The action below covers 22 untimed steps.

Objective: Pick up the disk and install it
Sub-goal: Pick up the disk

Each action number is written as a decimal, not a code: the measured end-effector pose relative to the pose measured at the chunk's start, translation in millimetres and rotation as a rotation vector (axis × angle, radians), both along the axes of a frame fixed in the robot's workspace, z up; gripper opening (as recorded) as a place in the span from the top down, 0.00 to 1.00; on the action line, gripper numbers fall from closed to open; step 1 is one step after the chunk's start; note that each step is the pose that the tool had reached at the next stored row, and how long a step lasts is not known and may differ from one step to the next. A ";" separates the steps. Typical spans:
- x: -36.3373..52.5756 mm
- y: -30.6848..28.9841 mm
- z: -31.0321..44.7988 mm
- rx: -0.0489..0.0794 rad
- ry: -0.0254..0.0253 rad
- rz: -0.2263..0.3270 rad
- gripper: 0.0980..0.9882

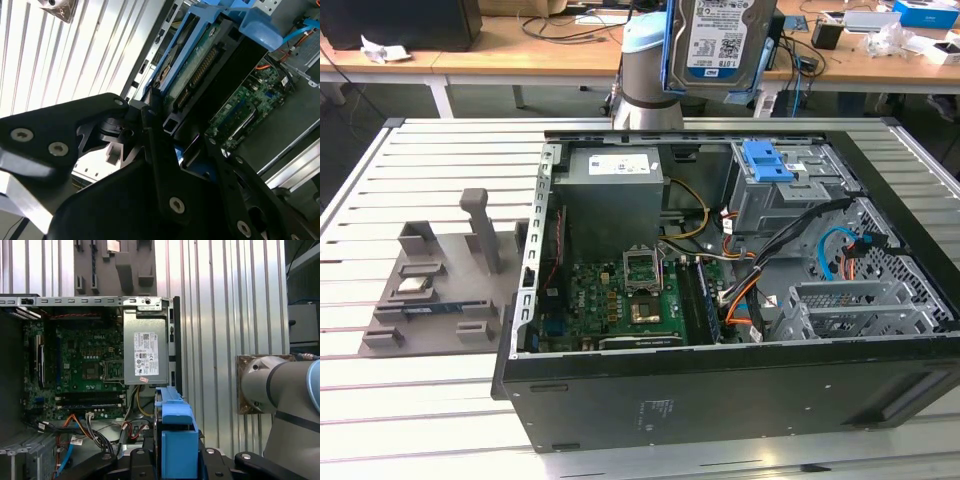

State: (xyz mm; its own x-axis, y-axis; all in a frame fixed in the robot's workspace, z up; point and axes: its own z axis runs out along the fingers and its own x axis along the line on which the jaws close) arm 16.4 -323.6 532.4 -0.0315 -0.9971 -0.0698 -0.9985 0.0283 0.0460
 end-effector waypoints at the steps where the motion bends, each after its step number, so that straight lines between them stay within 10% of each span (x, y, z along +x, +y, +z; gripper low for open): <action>1: 0.0 0.0 0.0 0.000 0.0000 0.000 0.70; 22: -0.1 -18.5 -1.7 0.000 0.0000 0.000 0.70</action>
